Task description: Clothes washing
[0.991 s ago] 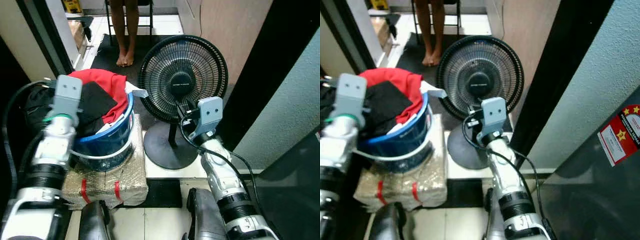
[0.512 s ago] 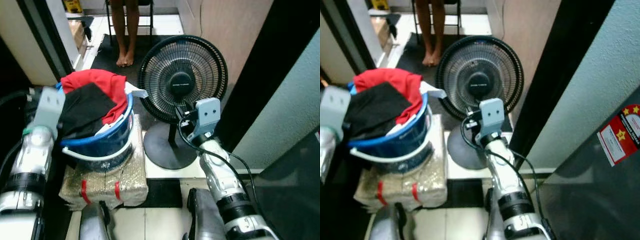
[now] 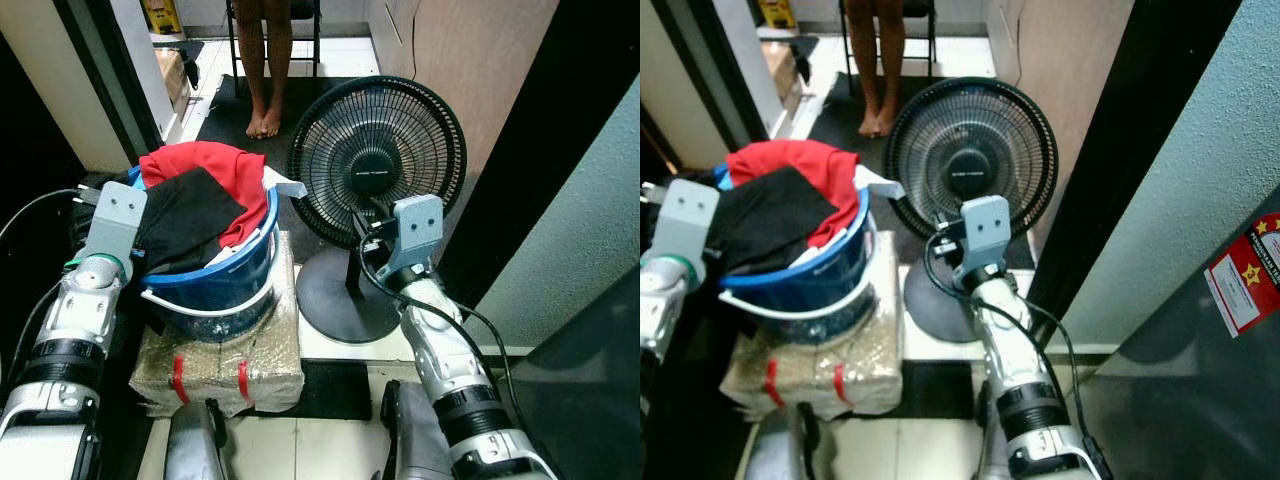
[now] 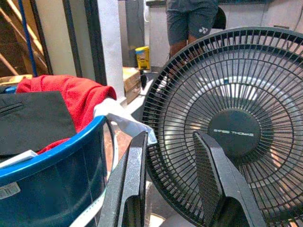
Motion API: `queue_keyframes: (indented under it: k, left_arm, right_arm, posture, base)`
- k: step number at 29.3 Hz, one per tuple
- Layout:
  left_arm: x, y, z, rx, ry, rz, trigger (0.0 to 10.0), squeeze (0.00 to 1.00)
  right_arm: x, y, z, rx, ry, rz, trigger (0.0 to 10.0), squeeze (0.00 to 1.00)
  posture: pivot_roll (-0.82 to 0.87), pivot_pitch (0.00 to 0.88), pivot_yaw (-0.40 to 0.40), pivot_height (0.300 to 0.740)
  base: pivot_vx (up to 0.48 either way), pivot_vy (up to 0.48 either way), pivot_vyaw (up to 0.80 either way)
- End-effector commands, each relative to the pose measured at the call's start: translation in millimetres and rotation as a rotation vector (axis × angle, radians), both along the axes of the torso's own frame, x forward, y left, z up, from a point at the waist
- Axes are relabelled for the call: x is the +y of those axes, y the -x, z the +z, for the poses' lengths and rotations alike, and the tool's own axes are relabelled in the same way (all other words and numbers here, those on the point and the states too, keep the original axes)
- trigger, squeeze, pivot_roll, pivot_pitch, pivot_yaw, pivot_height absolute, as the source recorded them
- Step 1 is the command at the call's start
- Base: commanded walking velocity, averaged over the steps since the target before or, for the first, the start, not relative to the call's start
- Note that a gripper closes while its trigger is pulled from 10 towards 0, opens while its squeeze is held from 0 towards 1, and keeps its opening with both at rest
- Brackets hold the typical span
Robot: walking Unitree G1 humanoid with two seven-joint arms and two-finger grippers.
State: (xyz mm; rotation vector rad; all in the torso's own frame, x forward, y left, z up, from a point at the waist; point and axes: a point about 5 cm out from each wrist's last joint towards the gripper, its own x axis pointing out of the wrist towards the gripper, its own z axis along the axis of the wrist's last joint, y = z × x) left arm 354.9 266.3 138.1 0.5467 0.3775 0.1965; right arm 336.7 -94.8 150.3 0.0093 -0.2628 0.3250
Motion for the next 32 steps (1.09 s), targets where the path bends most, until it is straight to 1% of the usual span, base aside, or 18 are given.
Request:
queue_keyframes:
  k: [1,2,3,4,5,6,8,9,11,14,19,21,22,23,25,30,31,32]
  left_arm:
    - [-11.5,12.0,-39,0.154,-0.088,-0.066,10.0,0.00]
    - [-11.5,12.0,-39,0.154,-0.088,-0.066,10.0,0.00]
    - [-14.5,12.9,-41,0.161,-0.136,-0.096,10.0,0.00]
    - [-14.5,12.9,-41,0.161,-0.136,-0.096,10.0,0.00]
    - [-17.4,15.0,-45,0.174,-0.158,-0.114,10.0,0.00]
    - [-22.5,20.6,-57,0.214,-0.161,-0.130,10.0,0.00]
    - [-22.5,20.6,-57,0.214,-0.161,-0.130,10.0,0.00]
    - [-26.0,24.8,-66,0.242,-0.150,-0.135,10.0,0.00]
    - [-26.0,24.8,-66,0.242,-0.150,-0.135,10.0,0.00]
    - [-33.4,31.0,-83,0.292,-0.118,-0.146,10.0,0.00]
    - [-35.3,31.6,-85,0.296,-0.112,-0.149,10.0,0.00]
    - [-36.8,31.3,-86,0.293,-0.089,-0.136,10.0,0.00]
    - [-28.9,31.0,-84,0.276,-0.052,-0.064,10.0,0.00]
    - [-11.5,33.1,-80,0.257,-0.045,0.016,10.0,0.00]
    - [14.4,38.6,-74,0.235,-0.058,0.109,10.0,0.00]
    - [43.9,50.7,-67,0.231,-0.128,0.166,10.0,0.00]
    - [48.5,53.5,-68,0.236,-0.151,0.169,10.0,0.00]
    - [48.5,53.5,-68,0.236,-0.151,0.169,10.0,0.00]
  right_arm:
    - [0.2,1.5,-2,0.004,0.000,-0.001,10.0,0.00]
    - [0.2,1.5,-2,0.004,0.000,-0.001,10.0,0.00]
    - [-0.4,1.6,-2,0.004,0.000,-0.003,10.0,0.00]
    - [-0.4,1.6,-2,0.004,0.000,-0.003,10.0,0.00]
    - [-0.4,1.4,-2,0.003,-0.001,-0.004,10.0,0.00]
    - [0.8,0.8,-1,0.002,-0.003,-0.003,10.0,0.00]
    - [0.8,0.8,-1,0.002,-0.003,-0.003,10.0,0.00]
    - [1.5,0.6,-1,0.001,-0.004,-0.002,10.0,0.00]
    - [1.5,0.6,-1,0.001,-0.004,-0.002,10.0,0.00]
    - [2.1,0.4,-1,0.000,-0.003,0.000,10.0,0.00]
    - [2.0,0.4,-1,0.000,-0.002,0.000,10.0,0.00]
    - [1.7,0.3,-1,-0.001,-0.002,0.000,10.0,0.00]
    - [1.7,0.4,-1,-0.002,-0.002,-0.001,10.0,0.00]
    - [1.4,0.7,-1,-0.003,-0.004,-0.003,10.0,0.00]
    - [1.1,1.6,-2,-0.001,-0.005,-0.004,10.0,0.00]
    - [2.2,2.4,-3,0.004,-0.006,0.000,10.0,0.00]
    - [2.7,2.3,-3,0.004,-0.007,0.001,10.0,0.00]
    - [2.7,2.3,-3,0.004,-0.007,0.001,10.0,0.00]
  posture:
    - [0.01,0.012,0.028,0.395]
    - [0.01,0.012,0.028,0.395]
    - [0.01,0.012,0.028,0.395]
    - [0.01,0.012,0.028,0.395]
    - [0.01,0.010,0.029,0.395]
    - [0.01,0.007,0.030,0.395]
    - [0.01,0.007,0.030,0.395]
    - [0.01,0.004,0.030,0.395]
    - [0.01,0.004,0.030,0.395]
    - [0.01,0.000,0.030,0.395]
    - [0.01,0.000,0.030,0.395]
    - [0.01,0.000,0.031,0.395]
    - [0.01,0.000,0.036,0.395]
    - [0.01,0.001,0.036,0.395]
    - [0.02,0.006,0.036,0.395]
    - [0.03,0.015,0.034,0.395]
    - [0.03,0.016,0.033,0.395]
    - [0.03,0.016,0.033,0.395]
  base:
    - [0.000,0.000,0.00]
    - [0.000,0.000,0.00]
    - [0.000,0.000,0.00]
    - [0.000,0.000,0.00]
    - [0.000,0.000,0.00]
    - [0.000,0.000,0.00]
    - [0.000,0.000,0.00]
    - [0.000,0.000,0.00]
    - [0.000,0.000,0.00]
    - [0.000,0.000,0.00]
    - [0.000,0.000,0.00]
    - [0.000,0.000,0.00]
    - [0.000,0.000,0.00]
    - [0.000,0.000,0.00]
    - [0.000,0.000,0.00]
    - [0.000,0.000,0.00]
    - [0.000,0.000,0.00]
    - [0.000,0.000,0.00]
